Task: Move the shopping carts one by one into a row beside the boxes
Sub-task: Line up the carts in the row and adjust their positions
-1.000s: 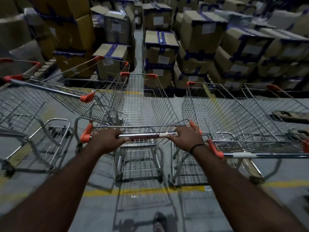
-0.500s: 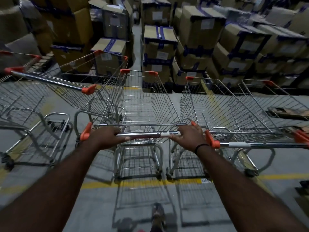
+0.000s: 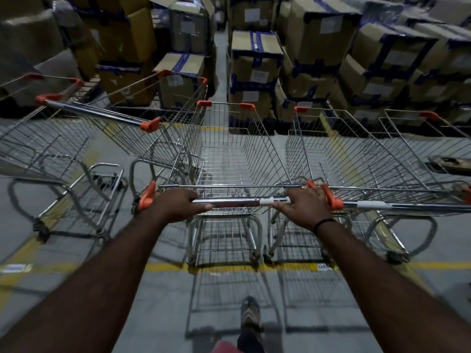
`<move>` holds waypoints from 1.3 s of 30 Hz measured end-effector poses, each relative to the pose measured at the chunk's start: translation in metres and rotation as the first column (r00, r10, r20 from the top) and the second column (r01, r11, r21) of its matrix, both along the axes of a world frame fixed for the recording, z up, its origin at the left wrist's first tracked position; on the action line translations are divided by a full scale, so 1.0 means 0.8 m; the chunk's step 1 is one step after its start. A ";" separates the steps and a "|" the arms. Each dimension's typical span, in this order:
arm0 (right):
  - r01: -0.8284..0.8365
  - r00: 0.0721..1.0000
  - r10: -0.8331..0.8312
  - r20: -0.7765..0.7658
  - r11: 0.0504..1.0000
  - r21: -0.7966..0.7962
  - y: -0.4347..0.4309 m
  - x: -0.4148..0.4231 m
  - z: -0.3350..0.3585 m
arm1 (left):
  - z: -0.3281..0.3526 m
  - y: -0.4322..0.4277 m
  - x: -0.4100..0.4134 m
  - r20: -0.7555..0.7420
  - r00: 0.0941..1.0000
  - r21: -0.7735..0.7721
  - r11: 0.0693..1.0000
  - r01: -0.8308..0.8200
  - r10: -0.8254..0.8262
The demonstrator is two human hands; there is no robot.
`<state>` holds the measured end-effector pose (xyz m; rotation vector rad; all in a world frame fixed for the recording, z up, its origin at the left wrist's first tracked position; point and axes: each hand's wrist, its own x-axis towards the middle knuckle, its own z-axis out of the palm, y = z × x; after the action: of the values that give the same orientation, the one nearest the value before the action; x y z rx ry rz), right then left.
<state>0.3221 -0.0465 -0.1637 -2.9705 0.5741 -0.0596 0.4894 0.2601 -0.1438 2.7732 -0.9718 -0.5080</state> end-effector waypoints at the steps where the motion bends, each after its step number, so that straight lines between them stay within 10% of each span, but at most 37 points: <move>1: -0.004 1.000 0.004 0.001 1.000 0.001 0.000 -0.002 0.000 | 0.000 0.001 -0.003 0.006 1.000 0.004 1.000 -0.002 0.002; 26: 0.043 0.999 -0.042 -0.015 0.998 0.042 0.009 -0.008 -0.001 | -0.009 0.007 0.002 0.041 0.999 -0.023 1.000 -0.016 0.017; 39: -0.014 0.998 0.025 -0.052 0.978 0.208 0.035 0.046 0.027 | 0.007 0.003 0.026 -0.269 0.951 -0.266 0.937 -0.226 0.153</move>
<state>0.3585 -0.0183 -0.1421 -2.7812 0.5227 0.0778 0.5106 0.2623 -0.1378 2.4342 -0.6534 -0.6030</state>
